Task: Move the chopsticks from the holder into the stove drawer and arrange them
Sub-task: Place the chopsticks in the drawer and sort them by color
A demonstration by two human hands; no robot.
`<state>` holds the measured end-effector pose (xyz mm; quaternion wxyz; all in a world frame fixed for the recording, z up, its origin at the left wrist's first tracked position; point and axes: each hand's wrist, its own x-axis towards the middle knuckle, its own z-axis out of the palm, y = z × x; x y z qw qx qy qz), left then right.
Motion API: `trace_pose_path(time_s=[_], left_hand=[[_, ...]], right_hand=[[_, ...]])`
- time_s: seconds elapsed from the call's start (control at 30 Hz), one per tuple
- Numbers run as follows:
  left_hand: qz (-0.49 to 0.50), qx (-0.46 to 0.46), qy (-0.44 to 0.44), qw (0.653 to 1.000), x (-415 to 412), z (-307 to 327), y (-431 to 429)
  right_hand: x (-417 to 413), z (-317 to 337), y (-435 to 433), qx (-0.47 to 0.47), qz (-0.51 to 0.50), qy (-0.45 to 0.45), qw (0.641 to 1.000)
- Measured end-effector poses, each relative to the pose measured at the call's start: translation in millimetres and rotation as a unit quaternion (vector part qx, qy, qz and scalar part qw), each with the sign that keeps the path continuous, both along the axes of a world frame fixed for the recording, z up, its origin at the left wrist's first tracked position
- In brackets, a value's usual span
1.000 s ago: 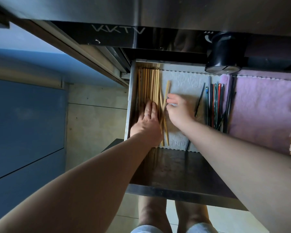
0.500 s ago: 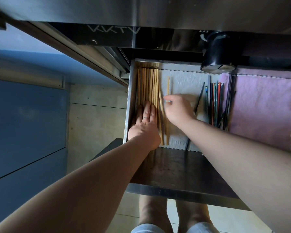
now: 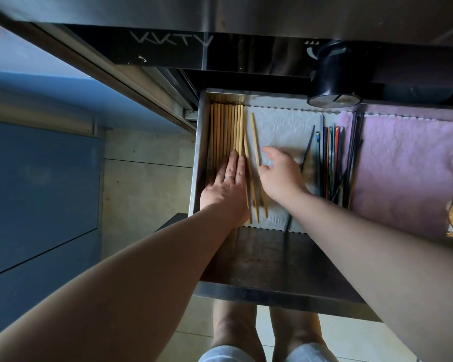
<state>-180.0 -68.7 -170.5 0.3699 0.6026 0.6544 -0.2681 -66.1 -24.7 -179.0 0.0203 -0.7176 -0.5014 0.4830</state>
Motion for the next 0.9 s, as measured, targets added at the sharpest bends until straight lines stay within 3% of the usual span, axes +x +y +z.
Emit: trace_pose_path(time_s=[0.53, 0.7, 0.9], left_hand=[[0.020, -0.022, 0.032, 0.999, 1.4, 9.5, 4.1], [0.017, 0.017, -0.006, 1.000, -6.6, 7.0, -1.4], [0.026, -0.006, -0.007, 1.000, -6.4, 2.0, -0.6]], right_hand=[[0.3, 5.3, -14.9, -0.051, 0.038, 0.021, 0.998], [-5.9, -3.4, -14.8, -0.013, 0.068, -0.013, 0.998], [-15.4, -6.4, -12.4, 0.004, 0.087, -0.094, 0.992]])
